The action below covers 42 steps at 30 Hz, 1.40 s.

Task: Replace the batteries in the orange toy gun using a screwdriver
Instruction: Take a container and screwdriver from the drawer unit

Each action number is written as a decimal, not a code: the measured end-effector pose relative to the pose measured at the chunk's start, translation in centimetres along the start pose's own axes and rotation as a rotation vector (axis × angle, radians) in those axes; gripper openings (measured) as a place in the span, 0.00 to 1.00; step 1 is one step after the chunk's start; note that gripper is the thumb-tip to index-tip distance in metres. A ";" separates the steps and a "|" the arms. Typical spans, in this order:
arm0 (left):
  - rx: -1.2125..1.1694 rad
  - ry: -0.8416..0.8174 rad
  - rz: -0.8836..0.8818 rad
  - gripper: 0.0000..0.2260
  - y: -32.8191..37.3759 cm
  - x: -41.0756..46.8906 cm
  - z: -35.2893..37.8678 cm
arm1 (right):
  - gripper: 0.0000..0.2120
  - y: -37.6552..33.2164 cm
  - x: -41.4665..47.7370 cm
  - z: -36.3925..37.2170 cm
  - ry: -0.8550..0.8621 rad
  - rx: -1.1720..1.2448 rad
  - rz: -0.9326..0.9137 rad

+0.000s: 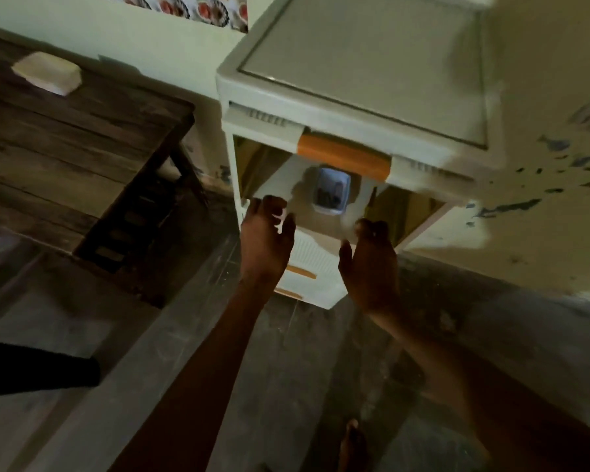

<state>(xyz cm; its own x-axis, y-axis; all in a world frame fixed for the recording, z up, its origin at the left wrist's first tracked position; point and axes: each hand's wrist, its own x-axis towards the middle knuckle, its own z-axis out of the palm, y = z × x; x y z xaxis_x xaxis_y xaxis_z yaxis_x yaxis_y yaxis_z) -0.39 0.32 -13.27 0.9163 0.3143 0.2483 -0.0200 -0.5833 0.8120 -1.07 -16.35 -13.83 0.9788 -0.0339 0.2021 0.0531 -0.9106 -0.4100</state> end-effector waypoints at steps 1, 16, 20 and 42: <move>-0.014 0.014 0.005 0.13 -0.3 0.9 1.1 | 0.17 0.3 0.8 1.0 0.045 -0.033 0.024; 0.304 -0.167 -0.006 0.37 2.7 4.6 8.7 | 0.08 1.5 6.2 2.8 0.182 0.151 0.221; 0.207 -0.211 -0.087 0.38 3.6 2.6 6.5 | 0.11 0.9 4.4 0.4 0.074 0.272 0.287; 0.133 -0.201 -0.149 0.31 27.2 3.5 -16.8 | 0.12 -10.4 3.6 -29.8 0.010 0.479 0.336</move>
<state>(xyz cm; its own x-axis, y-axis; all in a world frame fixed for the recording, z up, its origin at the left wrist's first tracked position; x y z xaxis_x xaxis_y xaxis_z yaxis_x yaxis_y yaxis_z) -4.51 -1.86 18.59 0.9663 0.2572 0.0108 0.1618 -0.6393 0.7518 -4.03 -19.30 17.70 0.9557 -0.2944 -0.0008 -0.1737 -0.5615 -0.8091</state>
